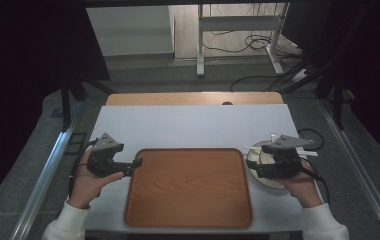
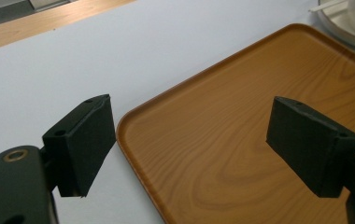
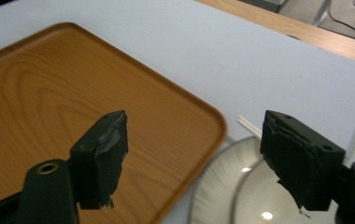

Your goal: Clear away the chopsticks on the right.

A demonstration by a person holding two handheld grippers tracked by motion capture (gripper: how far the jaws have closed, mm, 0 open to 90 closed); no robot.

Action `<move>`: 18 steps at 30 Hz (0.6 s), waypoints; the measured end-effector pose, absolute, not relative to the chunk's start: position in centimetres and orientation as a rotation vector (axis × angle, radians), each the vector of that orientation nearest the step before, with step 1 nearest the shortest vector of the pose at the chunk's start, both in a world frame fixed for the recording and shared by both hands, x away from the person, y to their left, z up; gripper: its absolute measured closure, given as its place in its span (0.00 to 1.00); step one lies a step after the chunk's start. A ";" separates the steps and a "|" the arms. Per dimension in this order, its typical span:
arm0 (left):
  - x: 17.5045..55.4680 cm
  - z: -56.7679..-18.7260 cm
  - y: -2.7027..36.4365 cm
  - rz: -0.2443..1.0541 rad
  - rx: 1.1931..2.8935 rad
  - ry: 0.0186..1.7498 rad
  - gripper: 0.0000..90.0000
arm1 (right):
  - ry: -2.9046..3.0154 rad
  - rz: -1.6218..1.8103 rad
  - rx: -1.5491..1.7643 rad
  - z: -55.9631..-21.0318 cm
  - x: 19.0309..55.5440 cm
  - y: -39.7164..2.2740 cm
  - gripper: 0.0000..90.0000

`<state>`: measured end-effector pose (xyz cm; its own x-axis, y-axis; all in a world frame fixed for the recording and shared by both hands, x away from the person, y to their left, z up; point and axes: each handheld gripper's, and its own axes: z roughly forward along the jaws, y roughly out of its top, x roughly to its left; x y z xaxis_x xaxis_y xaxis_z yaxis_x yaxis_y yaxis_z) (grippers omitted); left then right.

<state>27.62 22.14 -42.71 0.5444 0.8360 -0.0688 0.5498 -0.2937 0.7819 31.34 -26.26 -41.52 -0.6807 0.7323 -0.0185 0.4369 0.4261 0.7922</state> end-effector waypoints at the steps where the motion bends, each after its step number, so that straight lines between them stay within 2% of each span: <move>1: 27.6 -42.7 22.1 0.456 1.986 1.120 0.17 | 2.324 1.132 1.000 -41.5 31.3 -26.3 0.28; 6: 27.7 -42.8 22.2 0.452 1.985 1.124 0.17 | 2.306 1.107 1.030 -40.3 31.7 -28.5 0.47; 7: 27.7 -42.8 22.2 0.452 1.985 1.124 0.17 | 2.306 1.107 1.030 -40.3 31.7 -28.5 0.47; 8: 27.7 -42.8 22.3 0.451 1.984 1.128 0.17 | 2.306 1.071 1.036 -39.8 32.0 -29.2 0.57; 10: 27.7 -42.8 22.3 0.451 1.984 1.130 0.17 | 2.315 1.075 1.044 -39.4 32.4 -29.9 0.66; 16: 27.7 -42.9 22.1 0.450 1.989 1.126 0.17 | 2.311 1.044 1.048 -38.6 33.3 -31.2 0.89; 17: 27.7 -42.9 22.1 0.450 1.989 1.126 0.17 | 2.311 1.044 1.048 -38.6 33.3 -31.2 0.89; 18: 27.7 -42.9 22.1 0.450 1.987 1.129 0.17 | 2.313 1.023 1.047 -38.5 33.5 -31.7 0.95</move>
